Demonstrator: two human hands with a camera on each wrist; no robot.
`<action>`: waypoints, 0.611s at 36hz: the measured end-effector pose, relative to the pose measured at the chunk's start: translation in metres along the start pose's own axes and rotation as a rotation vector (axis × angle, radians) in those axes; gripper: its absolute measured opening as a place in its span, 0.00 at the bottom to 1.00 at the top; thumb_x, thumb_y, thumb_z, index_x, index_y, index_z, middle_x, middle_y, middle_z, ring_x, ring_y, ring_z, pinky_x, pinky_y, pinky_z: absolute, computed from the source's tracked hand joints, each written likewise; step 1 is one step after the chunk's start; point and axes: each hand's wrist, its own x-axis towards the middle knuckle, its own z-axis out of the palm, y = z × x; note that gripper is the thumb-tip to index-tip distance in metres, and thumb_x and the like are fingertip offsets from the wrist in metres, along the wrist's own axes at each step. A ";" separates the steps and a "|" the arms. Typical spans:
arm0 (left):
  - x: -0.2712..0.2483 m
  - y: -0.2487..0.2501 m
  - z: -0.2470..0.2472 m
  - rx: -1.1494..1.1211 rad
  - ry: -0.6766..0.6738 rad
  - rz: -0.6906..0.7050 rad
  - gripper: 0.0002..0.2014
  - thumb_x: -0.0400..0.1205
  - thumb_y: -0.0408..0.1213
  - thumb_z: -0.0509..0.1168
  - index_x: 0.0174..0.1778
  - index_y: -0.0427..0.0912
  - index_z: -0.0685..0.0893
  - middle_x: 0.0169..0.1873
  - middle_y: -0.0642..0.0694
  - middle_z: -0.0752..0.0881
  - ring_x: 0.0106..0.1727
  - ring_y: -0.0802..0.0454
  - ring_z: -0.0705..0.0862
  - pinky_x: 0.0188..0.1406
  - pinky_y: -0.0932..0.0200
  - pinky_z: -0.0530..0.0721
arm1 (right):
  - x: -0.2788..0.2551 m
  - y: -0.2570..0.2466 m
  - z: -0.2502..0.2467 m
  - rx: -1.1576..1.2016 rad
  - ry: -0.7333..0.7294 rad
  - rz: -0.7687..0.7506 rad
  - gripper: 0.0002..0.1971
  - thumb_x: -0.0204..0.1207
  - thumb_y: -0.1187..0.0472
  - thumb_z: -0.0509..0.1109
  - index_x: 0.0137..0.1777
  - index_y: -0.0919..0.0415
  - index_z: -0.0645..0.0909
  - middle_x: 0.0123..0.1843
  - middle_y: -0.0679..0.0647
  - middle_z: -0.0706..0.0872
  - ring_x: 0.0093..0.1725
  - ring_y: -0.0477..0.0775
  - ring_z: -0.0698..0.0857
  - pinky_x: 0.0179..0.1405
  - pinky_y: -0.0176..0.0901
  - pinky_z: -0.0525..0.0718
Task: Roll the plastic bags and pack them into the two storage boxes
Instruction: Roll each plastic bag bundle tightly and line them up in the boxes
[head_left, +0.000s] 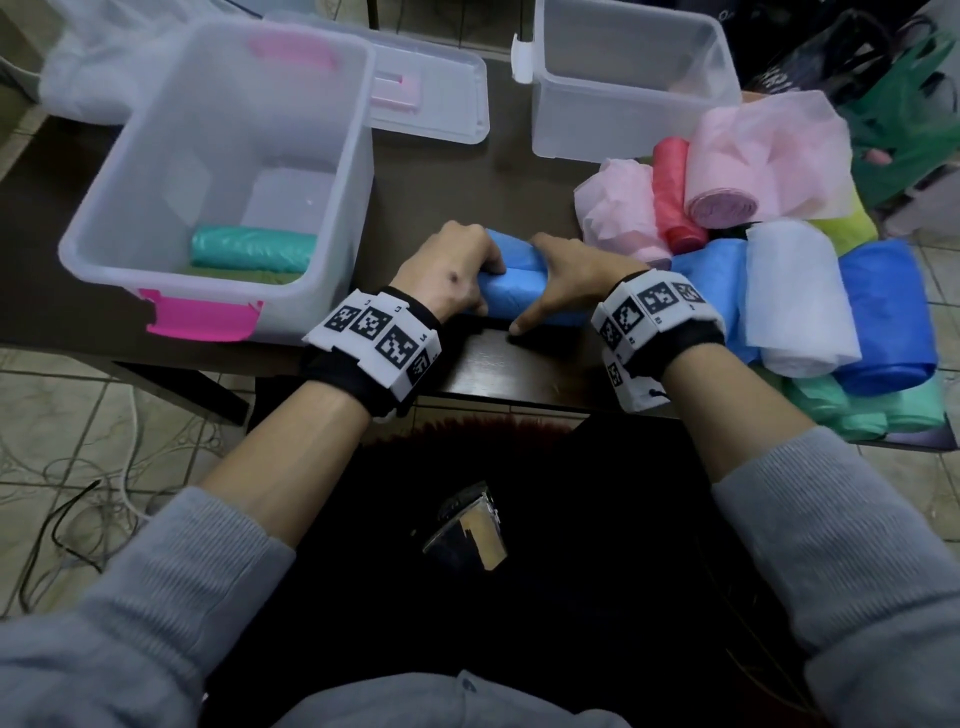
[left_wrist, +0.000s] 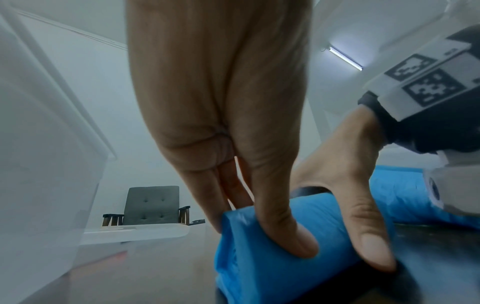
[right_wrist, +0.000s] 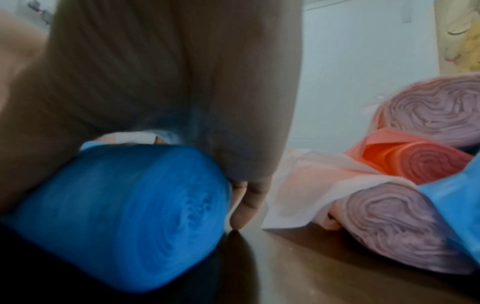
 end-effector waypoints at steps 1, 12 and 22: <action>-0.001 0.000 0.000 -0.004 0.003 0.003 0.29 0.66 0.29 0.79 0.65 0.47 0.84 0.62 0.41 0.83 0.62 0.43 0.82 0.63 0.49 0.80 | -0.001 0.000 0.001 -0.019 0.016 -0.026 0.36 0.54 0.37 0.82 0.55 0.55 0.71 0.54 0.53 0.78 0.56 0.56 0.75 0.50 0.46 0.73; -0.008 -0.002 -0.001 -0.052 -0.016 0.000 0.27 0.70 0.27 0.75 0.64 0.48 0.84 0.63 0.44 0.84 0.62 0.46 0.82 0.64 0.50 0.80 | -0.038 -0.006 0.040 -0.092 0.279 -0.181 0.33 0.75 0.43 0.69 0.72 0.65 0.68 0.63 0.62 0.74 0.62 0.62 0.75 0.62 0.54 0.75; -0.045 0.003 -0.027 -0.160 0.310 0.176 0.29 0.77 0.34 0.70 0.75 0.43 0.73 0.77 0.40 0.68 0.78 0.48 0.66 0.74 0.65 0.58 | -0.045 -0.023 0.050 0.139 0.298 -0.091 0.22 0.79 0.47 0.67 0.60 0.67 0.75 0.54 0.61 0.80 0.55 0.63 0.78 0.45 0.47 0.69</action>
